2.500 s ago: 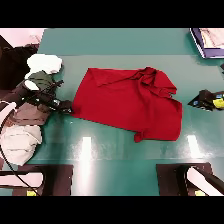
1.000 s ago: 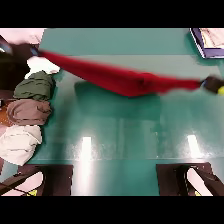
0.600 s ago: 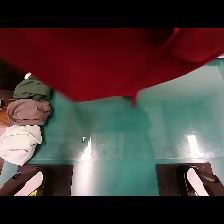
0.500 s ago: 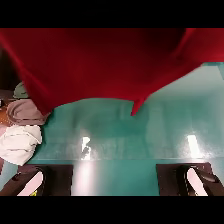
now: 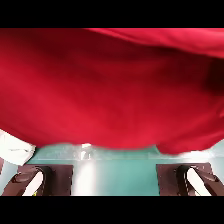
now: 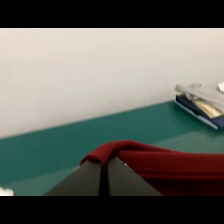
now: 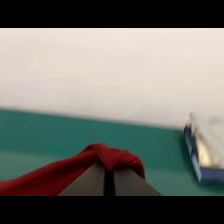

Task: Fold the shirts.

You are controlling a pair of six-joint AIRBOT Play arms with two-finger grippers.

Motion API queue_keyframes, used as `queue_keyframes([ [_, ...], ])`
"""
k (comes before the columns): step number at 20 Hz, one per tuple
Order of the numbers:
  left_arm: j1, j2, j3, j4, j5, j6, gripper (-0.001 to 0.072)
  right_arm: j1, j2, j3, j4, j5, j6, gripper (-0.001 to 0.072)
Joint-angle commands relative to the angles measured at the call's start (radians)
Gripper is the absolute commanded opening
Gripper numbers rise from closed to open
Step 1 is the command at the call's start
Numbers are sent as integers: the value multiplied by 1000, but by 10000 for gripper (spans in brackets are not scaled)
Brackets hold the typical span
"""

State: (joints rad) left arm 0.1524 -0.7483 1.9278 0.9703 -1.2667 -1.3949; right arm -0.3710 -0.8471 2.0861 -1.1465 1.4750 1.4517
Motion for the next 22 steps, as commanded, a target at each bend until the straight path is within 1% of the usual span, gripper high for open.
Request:
queue_keyframes([
  [1,1,-40,-270,35,-90,-31,23,0,-117,-89,-32,201,17,12],
  [3,1,-117,-442,34,-104,-27,23,0,-200,-224,-32,240,39,12],
  [5,1,-223,-577,33,-94,-14,23,0,-289,-351,-32,248,51,12],
  [7,1,-349,-652,31,-48,-7,24,6,-374,-454,-32,228,51,12],
  [8,1,-417,-667,18,-1,22,24,16,-414,-492,-34,202,51,12],
  [10,1,-541,-668,-48,114,86,24,40,-488,-558,-34,98,51,13],
  [12,1,-638,-666,-176,246,177,24,74,-557,-603,-34,-69,51,13],
  [13,1,-675,-666,-238,314,206,24,89,-587,-615,-34,-149,51,12],
  [16,1,-747,-666,-353,499,250,24,133,-664,-617,-33,-355,51,13],
  [19,1,-771,-653,-365,594,302,24,170,-681,-617,-37,-531,51,13],
  [20,1,-771,-652,-365,609,323,24,177,-681,-617,-36,-584,51,13],
  [22,1,-771,-652,-361,600,376,24,176,-681,-617,-36,-629,51,13],
])
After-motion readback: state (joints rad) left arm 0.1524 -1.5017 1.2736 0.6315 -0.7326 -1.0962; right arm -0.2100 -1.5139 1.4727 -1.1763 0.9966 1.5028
